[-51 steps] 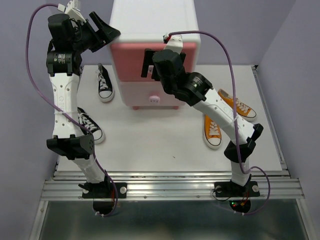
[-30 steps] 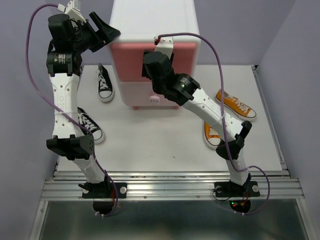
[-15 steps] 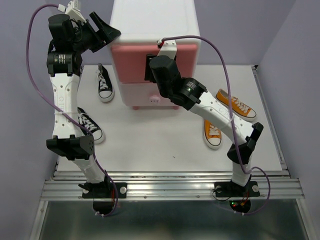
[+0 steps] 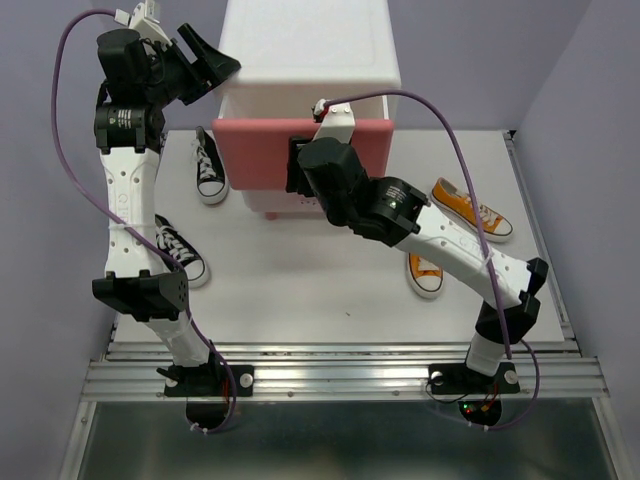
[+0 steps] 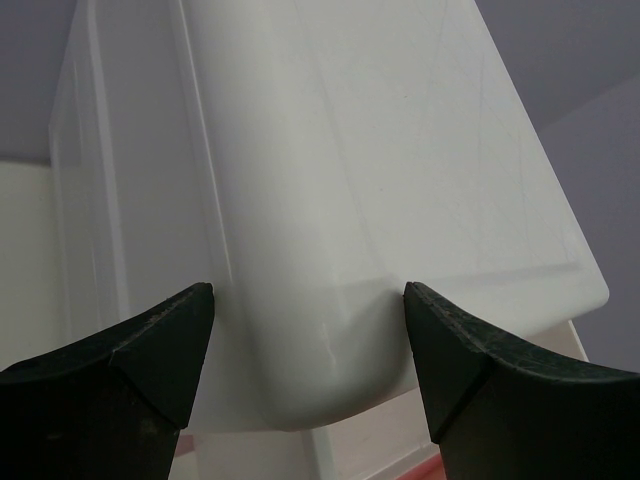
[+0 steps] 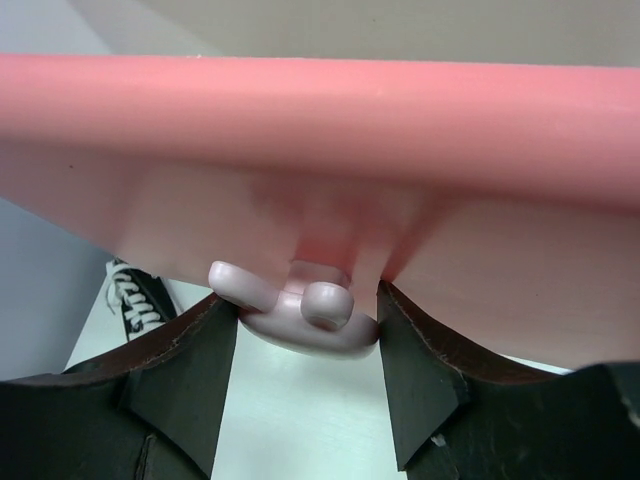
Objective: Place and organize the shoes in the shoe cabinet
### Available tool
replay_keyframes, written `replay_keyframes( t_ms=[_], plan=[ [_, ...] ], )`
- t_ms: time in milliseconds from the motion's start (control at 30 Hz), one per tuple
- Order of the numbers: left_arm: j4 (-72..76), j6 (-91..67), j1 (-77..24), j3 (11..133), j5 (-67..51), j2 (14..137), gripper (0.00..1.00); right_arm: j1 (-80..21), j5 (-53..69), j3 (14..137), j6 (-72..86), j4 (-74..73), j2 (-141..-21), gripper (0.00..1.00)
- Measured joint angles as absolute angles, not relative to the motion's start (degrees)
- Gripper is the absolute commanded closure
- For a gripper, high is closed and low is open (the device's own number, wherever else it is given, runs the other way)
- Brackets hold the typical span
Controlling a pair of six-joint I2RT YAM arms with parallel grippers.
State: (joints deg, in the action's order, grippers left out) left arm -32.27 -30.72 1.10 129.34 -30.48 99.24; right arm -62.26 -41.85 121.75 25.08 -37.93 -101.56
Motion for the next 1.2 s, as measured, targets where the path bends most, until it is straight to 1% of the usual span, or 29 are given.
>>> replay_keyframes(
  t_ms=[500,833,1033,1200],
  plan=[
    [-31.38,-31.42,0.80,128.01,-28.95,98.70,0.14,-74.17,-47.20,121.75,38.02,-52.16,-97.67,0.99],
    [-30.76,-32.01,0.67,126.98,-27.70,98.13,0.14,-78.32,-49.58,118.93,47.18,-60.03,-93.95,0.99],
    [-30.48,-32.25,0.45,126.76,-27.03,98.08,0.14,-80.71,-49.54,115.59,49.50,-61.45,-90.56,0.99],
    [-30.44,-32.45,0.36,126.72,-26.28,98.08,0.14,-81.45,-49.10,114.93,51.16,-61.95,-90.21,0.99]
  ],
)
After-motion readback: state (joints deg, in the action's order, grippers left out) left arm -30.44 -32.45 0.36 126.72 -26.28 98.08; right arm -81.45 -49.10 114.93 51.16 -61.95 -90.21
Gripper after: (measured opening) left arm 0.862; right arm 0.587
